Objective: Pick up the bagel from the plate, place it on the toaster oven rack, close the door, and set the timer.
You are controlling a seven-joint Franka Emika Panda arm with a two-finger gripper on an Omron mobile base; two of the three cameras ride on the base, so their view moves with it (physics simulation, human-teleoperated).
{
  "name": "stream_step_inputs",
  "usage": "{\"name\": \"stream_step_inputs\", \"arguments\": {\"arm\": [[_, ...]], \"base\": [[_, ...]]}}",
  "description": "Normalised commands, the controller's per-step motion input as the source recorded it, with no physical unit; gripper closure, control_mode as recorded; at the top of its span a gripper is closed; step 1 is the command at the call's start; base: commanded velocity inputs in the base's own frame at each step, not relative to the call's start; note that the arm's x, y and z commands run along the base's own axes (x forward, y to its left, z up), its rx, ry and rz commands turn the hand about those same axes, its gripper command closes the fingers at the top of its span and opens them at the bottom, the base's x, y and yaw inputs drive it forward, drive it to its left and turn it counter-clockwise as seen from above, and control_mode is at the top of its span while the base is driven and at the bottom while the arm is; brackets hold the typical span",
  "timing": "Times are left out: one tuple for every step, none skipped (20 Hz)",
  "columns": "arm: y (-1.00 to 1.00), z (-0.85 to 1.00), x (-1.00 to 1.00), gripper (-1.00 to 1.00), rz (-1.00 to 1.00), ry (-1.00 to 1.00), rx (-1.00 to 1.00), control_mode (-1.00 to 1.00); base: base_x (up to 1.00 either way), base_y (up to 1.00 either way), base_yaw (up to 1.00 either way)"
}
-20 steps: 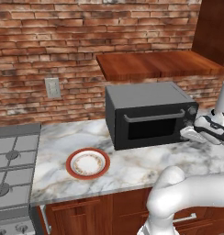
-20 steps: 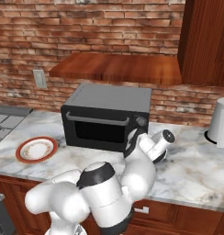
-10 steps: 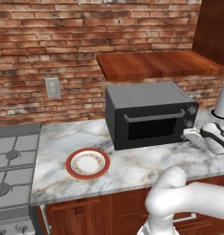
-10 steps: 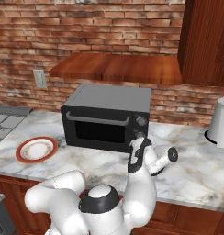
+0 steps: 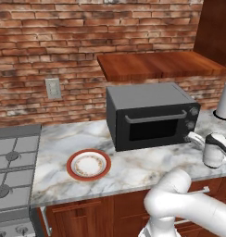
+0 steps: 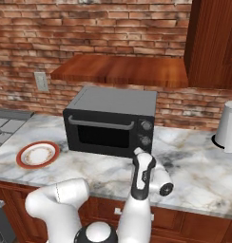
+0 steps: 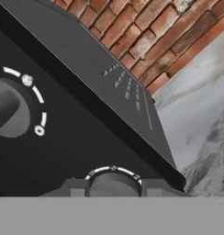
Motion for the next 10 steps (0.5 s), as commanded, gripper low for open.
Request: {"name": "stream_step_inputs", "arguments": {"arm": [[-1.0,0.0,-0.21,1.0,0.11,-0.11,0.49,-1.0],[-1.0,0.0,-0.21,1.0,0.11,-0.08,0.48,-1.0],[-1.0,0.0,-0.21,1.0,0.11,-0.06,0.48,-1.0],[-1.0,0.0,-0.19,1.0,0.11,-0.02,0.49,-1.0],[-1.0,0.0,-0.19,1.0,0.11,-0.01,0.49,-1.0],[-1.0,0.0,-0.17,1.0,0.11,0.0,0.49,-1.0],[-1.0,0.0,-0.18,1.0,0.11,0.0,0.49,-1.0],[-1.0,0.0,-0.18,1.0,0.11,0.0,0.47,-1.0],[-1.0,0.0,-0.23,1.0,0.11,-0.01,0.46,-1.0],[-1.0,0.0,-0.23,1.0,0.11,-0.01,0.46,-1.0]], "base": [[0.0,0.0,0.0],[0.0,0.0,0.0],[0.0,0.0,0.0],[0.0,0.0,0.0],[0.0,0.0,0.0],[0.0,0.0,0.0],[0.0,0.0,0.0],[0.0,0.0,0.0],[0.0,0.0,0.0],[0.0,0.0,0.0]]}}
